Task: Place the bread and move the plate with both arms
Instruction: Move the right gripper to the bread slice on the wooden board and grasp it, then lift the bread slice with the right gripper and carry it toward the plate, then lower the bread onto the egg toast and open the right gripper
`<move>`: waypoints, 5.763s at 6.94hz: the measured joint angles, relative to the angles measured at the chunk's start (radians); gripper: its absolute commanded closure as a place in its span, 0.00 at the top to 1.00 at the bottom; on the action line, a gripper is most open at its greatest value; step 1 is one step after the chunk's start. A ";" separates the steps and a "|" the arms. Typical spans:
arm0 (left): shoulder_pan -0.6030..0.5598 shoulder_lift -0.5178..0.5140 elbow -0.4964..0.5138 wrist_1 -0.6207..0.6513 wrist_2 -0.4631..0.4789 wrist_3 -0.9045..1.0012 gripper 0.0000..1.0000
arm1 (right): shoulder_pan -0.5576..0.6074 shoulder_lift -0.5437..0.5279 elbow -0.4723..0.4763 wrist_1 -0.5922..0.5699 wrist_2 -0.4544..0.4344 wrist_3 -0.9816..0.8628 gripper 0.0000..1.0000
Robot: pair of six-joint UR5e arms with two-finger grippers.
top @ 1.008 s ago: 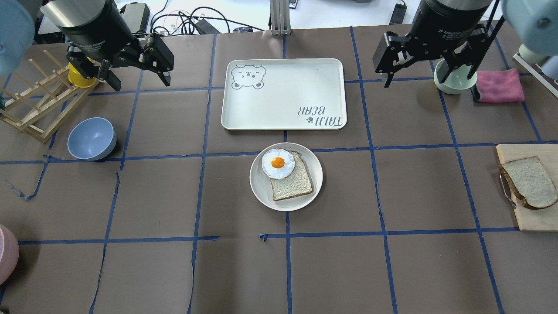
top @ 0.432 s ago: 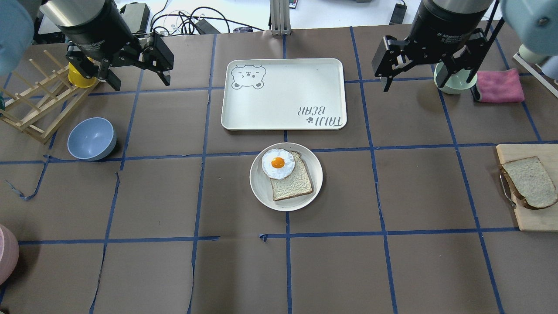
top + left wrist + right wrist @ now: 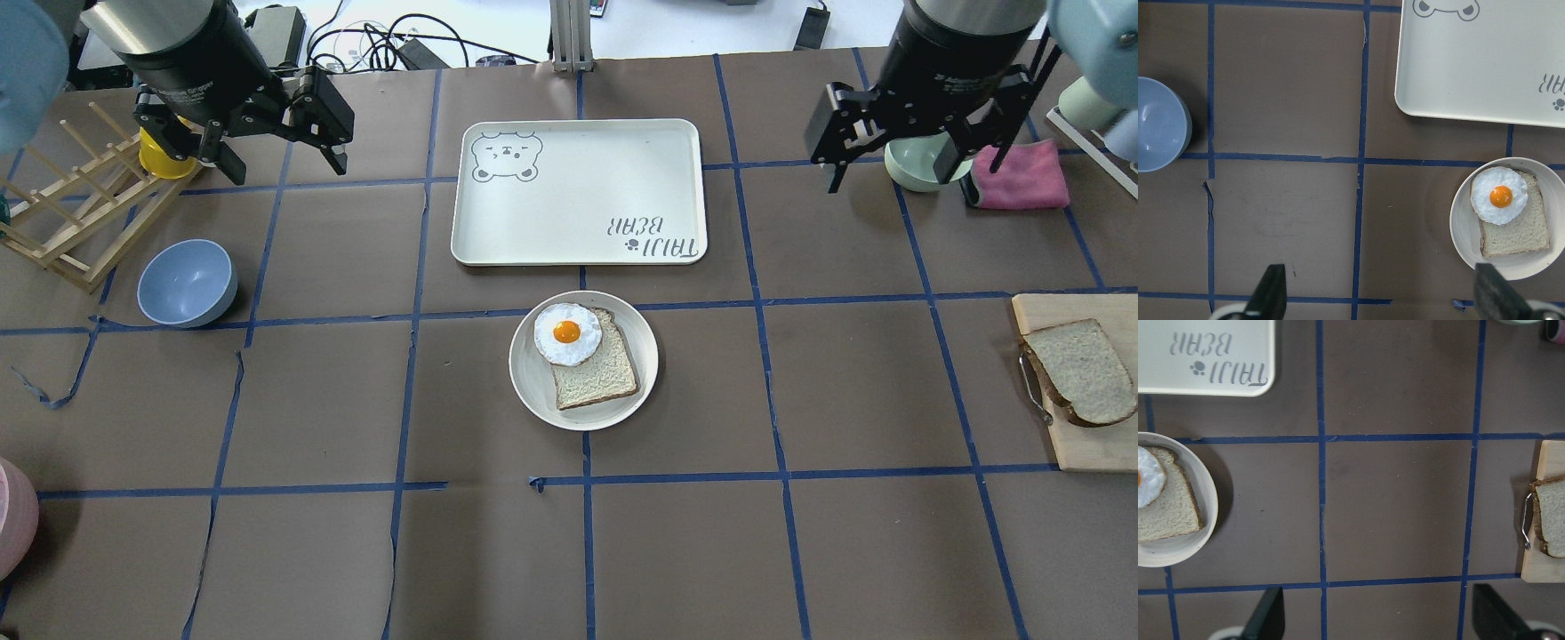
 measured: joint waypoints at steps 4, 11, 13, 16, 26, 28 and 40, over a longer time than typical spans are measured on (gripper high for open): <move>0.000 -0.001 0.001 0.000 0.000 -0.001 1.00 | -0.393 0.043 0.099 -0.030 0.043 -0.400 0.99; 0.000 -0.001 0.002 0.001 -0.002 -0.001 1.00 | -0.800 0.355 0.233 -0.401 0.199 -0.928 0.95; 0.000 -0.001 0.002 0.001 -0.002 -0.001 1.00 | -0.806 0.385 0.282 -0.456 0.216 -0.953 0.86; 0.000 -0.001 0.002 0.001 -0.002 -0.001 1.00 | -0.810 0.388 0.323 -0.495 0.218 -0.959 0.55; 0.003 0.000 0.005 0.001 -0.002 0.001 1.00 | -0.810 0.313 0.315 -0.495 0.207 -0.961 0.00; 0.003 0.000 0.005 0.000 -0.002 0.002 1.00 | -0.775 0.214 0.306 -0.493 0.208 -0.930 0.00; 0.003 0.002 0.005 0.000 0.004 0.012 1.00 | 0.235 0.234 0.183 -0.404 0.470 -0.182 0.00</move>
